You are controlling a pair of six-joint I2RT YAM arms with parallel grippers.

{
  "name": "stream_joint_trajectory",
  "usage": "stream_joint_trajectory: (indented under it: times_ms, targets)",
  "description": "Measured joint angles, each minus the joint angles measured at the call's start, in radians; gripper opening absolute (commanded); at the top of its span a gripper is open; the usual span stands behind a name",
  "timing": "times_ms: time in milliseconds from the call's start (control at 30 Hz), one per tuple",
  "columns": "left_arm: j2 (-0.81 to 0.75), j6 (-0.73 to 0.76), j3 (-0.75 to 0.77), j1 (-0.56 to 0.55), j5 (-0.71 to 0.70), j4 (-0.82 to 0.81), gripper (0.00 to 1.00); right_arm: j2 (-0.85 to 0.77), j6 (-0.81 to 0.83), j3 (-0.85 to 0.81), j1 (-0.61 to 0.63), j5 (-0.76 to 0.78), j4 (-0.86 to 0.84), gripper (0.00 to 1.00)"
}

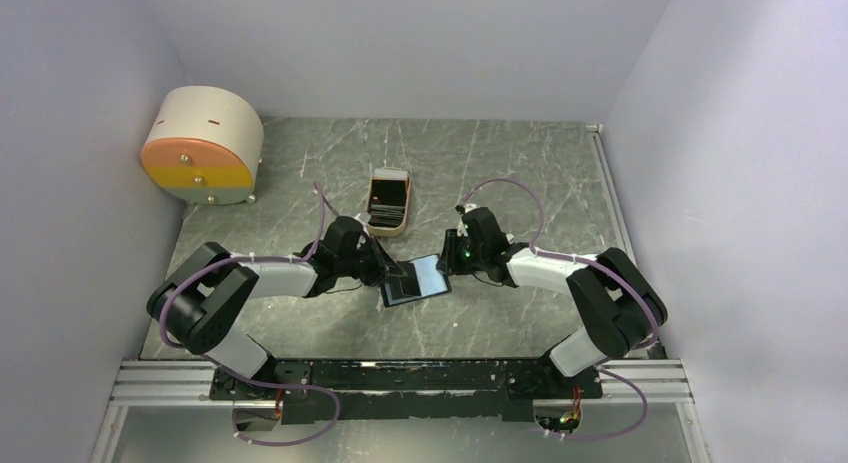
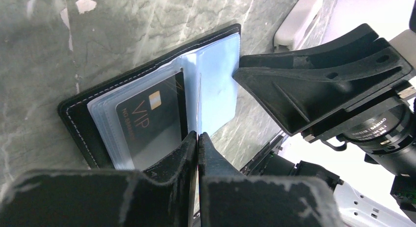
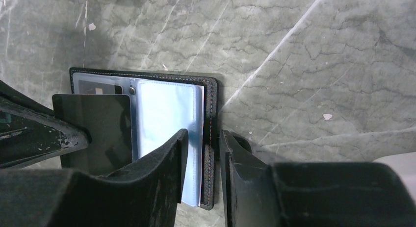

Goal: Put the credit cards into the card holder
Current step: Insert the credit card into the card holder.

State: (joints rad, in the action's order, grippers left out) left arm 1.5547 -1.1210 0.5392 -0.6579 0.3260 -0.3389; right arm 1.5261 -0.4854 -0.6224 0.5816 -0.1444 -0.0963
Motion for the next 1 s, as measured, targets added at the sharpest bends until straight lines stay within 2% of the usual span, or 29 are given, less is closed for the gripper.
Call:
stream_joint_trajectory:
  times_ms: [233,767,1000]
  targets:
    - [0.011,-0.005,0.000,0.000,0.003,-0.053,0.09,0.000,0.000,0.002,0.000,0.000,-0.006,0.34]
    - [0.066,0.003,0.009,0.000,0.003,-0.032,0.09,-0.002,-0.001,0.005,0.000,0.000,-0.010,0.34]
    - [0.073,0.002,0.010,0.000,0.004,-0.038,0.09,-0.003,-0.001,0.005,0.000,-0.003,-0.010,0.40]
